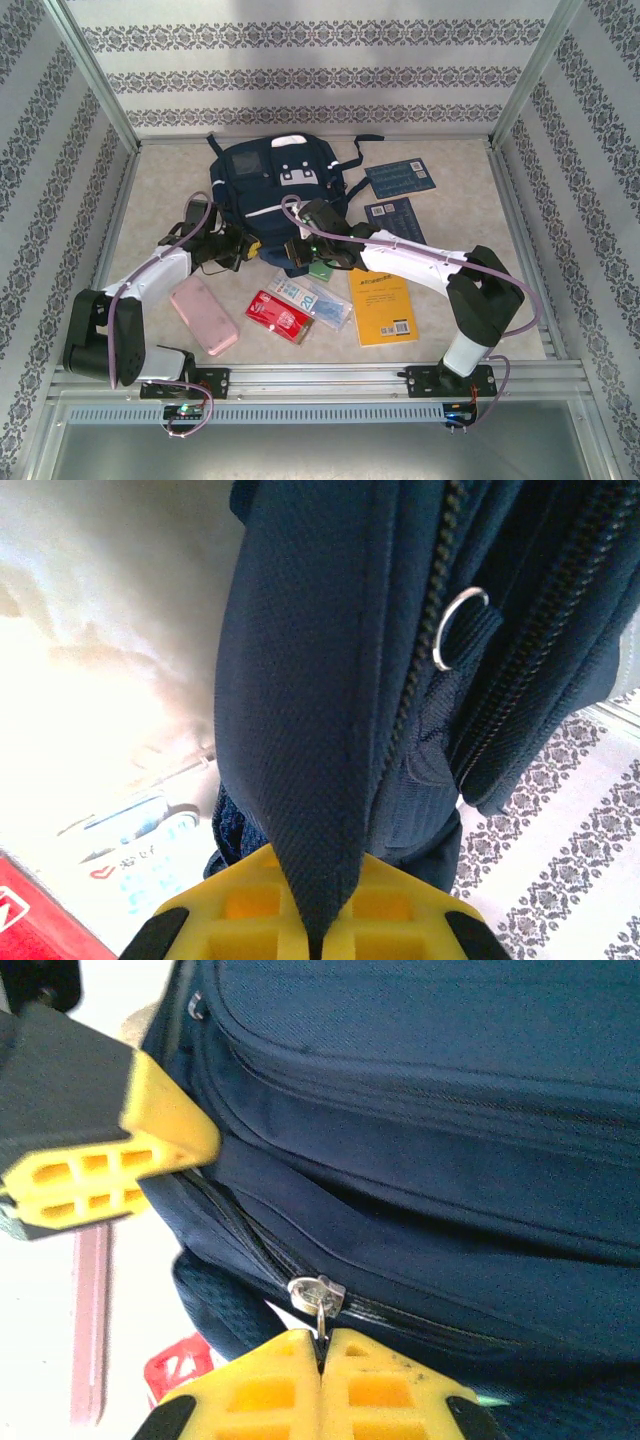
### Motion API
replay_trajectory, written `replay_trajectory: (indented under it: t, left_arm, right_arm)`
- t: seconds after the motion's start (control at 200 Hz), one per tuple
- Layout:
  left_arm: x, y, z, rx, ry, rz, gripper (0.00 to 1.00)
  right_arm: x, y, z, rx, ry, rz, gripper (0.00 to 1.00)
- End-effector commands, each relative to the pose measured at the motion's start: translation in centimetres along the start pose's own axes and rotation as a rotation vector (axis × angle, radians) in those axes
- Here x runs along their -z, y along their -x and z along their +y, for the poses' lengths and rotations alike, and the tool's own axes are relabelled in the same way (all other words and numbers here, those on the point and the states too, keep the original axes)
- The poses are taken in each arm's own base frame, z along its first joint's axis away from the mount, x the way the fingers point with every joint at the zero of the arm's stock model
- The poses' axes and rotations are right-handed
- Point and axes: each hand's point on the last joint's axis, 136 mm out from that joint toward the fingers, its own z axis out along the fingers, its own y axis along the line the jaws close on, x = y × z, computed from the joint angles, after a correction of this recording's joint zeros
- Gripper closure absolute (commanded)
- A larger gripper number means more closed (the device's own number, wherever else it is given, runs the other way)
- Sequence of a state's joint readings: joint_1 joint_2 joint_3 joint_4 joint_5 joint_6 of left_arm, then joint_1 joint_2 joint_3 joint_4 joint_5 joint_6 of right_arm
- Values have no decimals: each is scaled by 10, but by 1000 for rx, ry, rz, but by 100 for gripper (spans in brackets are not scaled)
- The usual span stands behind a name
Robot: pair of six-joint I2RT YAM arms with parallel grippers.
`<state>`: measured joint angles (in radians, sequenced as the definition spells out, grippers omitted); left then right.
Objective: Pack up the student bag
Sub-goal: Unzip the student bag at the top-center of the table.
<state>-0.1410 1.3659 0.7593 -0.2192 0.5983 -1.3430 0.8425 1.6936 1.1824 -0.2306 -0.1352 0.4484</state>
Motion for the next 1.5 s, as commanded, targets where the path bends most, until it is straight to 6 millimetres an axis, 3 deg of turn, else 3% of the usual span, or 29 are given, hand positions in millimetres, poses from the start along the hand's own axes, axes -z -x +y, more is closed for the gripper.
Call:
replay_trajectory:
  t: [0.0,0.26,0.63,1.114,1.339,1.494]
  left_arm:
    - [20,20,-21,-37,-53,-90,100]
    - [38,27,-27,-39,-83,-112,100]
    - [48,28,-42,-43,-151,-96,100]
    - [65,13,-67,-79,-245,-45,100]
    - [86,-7,-94,-135,-349,15,100]
    - [89,-16,-98,-200,-358,37,100]
  right_arm:
    - [5,-17,-17,38,-90,74,100]
    - [7,-17,-54,-2,-154,74,100]
    - [7,-6,-130,-128,-282,33,100]
    - [30,42,-219,-281,-403,-164,100]
    - [38,64,-253,-355,-403,-235,100]
    - [45,78,-279,-425,-409,-271,100]
